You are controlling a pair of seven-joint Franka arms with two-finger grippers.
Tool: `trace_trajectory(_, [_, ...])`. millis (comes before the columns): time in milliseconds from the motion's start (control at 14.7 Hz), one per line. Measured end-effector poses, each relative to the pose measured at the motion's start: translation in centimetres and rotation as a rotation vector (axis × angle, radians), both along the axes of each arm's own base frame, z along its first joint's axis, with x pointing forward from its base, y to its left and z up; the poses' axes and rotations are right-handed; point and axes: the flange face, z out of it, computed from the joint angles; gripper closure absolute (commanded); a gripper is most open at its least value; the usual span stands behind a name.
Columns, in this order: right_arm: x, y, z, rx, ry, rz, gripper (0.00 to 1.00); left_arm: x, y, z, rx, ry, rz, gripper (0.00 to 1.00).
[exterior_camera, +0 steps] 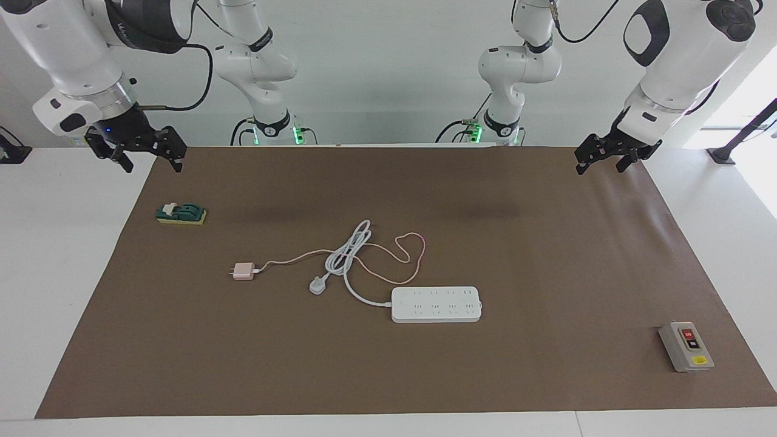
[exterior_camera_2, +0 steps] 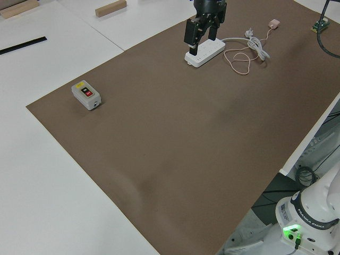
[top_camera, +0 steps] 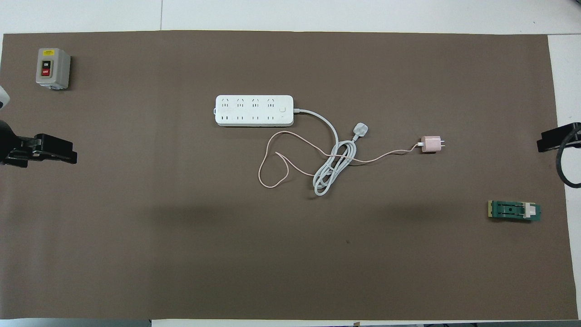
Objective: Plug charger into power strip
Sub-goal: 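Move the right gripper toward the pink charger while the left gripper advances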
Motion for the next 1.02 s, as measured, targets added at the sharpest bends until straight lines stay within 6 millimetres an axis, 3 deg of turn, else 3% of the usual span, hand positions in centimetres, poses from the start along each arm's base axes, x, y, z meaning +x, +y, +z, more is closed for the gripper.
trace_trajectory(477, [0.0,-0.2,0.1,0.0,-0.003,-0.003,0.0,-0.1,0.0,-0.9,0.0,0.011,0.0,0.0])
trace_trajectory(1021, [-0.3,-1.6,-0.4,0.015,0.006,-0.095,0.0,1.8,0.4,-6.2,0.001,-0.071,0.016,0.0])
